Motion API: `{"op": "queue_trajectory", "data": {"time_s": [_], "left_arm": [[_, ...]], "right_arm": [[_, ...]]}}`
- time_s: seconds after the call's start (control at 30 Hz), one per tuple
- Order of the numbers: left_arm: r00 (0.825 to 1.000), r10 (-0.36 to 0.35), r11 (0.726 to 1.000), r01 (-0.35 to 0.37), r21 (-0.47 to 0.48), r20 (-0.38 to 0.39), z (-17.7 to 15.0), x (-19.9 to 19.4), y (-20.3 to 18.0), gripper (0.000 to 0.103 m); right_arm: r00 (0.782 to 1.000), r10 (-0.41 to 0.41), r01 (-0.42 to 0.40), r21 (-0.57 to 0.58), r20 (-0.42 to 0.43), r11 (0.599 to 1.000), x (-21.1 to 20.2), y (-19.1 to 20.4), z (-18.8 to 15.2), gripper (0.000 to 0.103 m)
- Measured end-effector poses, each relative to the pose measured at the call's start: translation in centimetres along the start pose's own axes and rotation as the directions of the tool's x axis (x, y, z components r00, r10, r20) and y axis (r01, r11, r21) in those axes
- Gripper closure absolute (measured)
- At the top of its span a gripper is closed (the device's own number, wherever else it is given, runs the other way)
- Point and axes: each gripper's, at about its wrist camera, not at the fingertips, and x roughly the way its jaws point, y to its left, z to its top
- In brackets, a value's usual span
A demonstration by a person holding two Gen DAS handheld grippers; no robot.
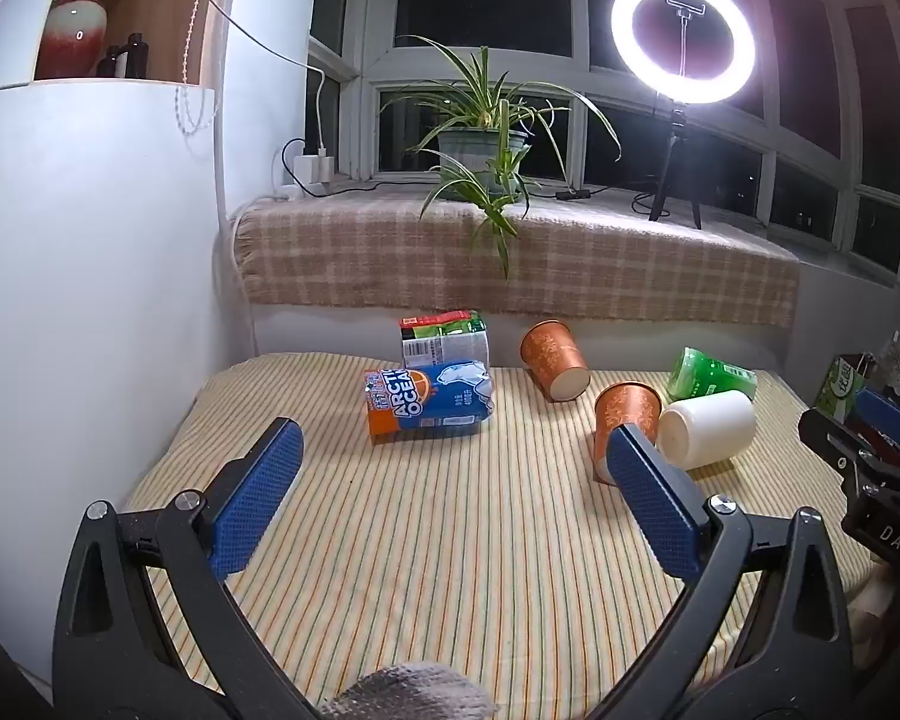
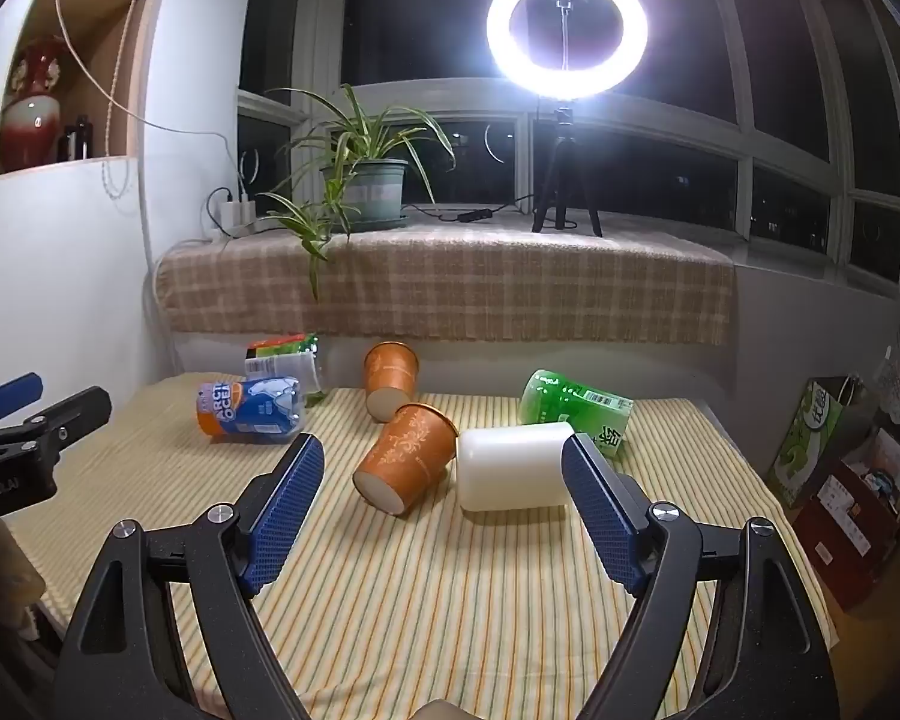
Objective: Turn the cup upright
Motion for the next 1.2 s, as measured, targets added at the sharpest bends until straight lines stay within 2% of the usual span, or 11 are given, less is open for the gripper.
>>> {"op": "queue_trajectory", "data": {"time_s": [1.2], "left_arm": [[1.000, 0.002, 1.000, -0.002, 0.002, -0.001, -0.03, 0.04, -0.02, 0.000]], "right_arm": [[0.999, -0.035, 0.035, 0.005, 0.000, 0.999, 0.01, -0.09, 0.10, 0.021]]}}
